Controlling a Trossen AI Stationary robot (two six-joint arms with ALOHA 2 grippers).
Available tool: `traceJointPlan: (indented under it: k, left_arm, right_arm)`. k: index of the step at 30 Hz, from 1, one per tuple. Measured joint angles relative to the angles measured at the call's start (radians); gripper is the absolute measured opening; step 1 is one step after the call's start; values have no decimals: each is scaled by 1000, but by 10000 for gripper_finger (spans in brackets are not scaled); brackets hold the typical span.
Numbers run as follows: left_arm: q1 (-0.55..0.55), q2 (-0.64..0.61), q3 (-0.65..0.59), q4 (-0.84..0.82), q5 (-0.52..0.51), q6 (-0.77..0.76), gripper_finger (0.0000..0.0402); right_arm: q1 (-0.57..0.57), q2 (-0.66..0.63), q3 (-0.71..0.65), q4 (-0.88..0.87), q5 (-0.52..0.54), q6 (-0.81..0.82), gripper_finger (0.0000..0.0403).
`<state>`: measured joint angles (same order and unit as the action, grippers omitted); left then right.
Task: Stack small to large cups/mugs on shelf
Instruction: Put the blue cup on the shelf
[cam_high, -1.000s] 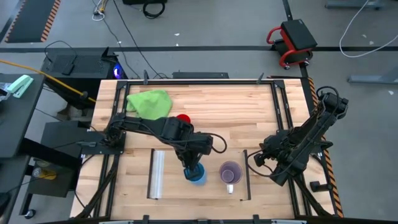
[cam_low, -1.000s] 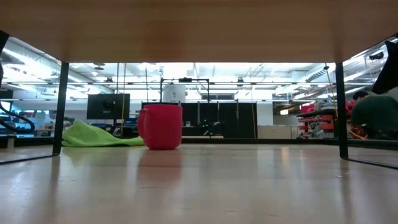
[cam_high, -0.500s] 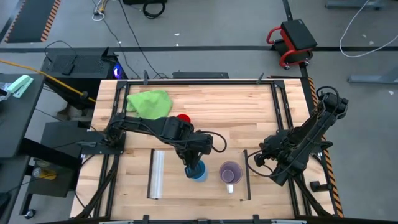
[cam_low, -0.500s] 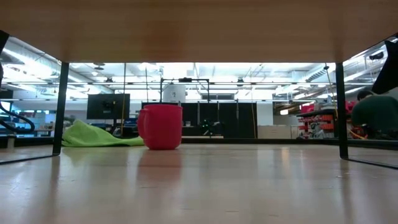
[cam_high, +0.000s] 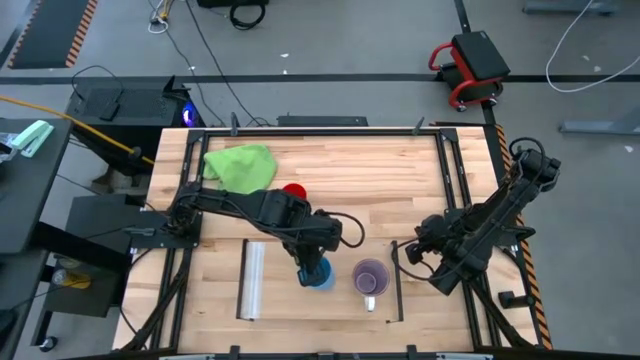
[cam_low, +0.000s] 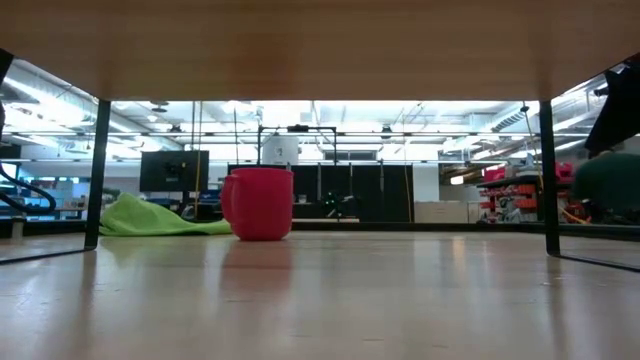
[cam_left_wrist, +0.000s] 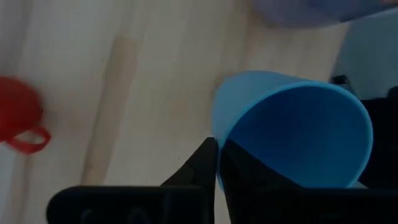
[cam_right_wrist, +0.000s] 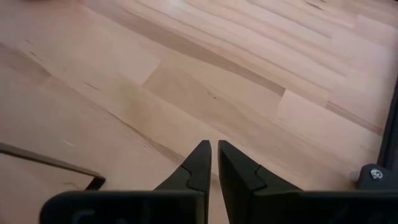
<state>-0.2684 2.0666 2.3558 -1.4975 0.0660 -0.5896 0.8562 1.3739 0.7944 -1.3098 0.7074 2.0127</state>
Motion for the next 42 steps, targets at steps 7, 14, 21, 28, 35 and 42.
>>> traceJointPlan:
  k: [7,14,21,28,35,42]
  left_arm:
    - [1,0,0,-3,23,10,34]
    - [3,0,0,-3,48,9,36]
    - [5,-3,0,13,78,-2,36]
    - [19,-5,0,15,79,-1,35]
    - [24,-5,0,15,79,0,46]
    - [24,-5,0,16,81,-1,75]
  right_arm:
    - [-10,0,0,2,0,-4,38]
    - [-10,0,0,23,-1,-27,38]
    - [-10,0,0,32,2,-27,38]
    - [-10,0,0,46,2,-27,38]
    - [-10,0,0,53,2,-27,40]
    - [-10,0,0,53,2,-27,68]
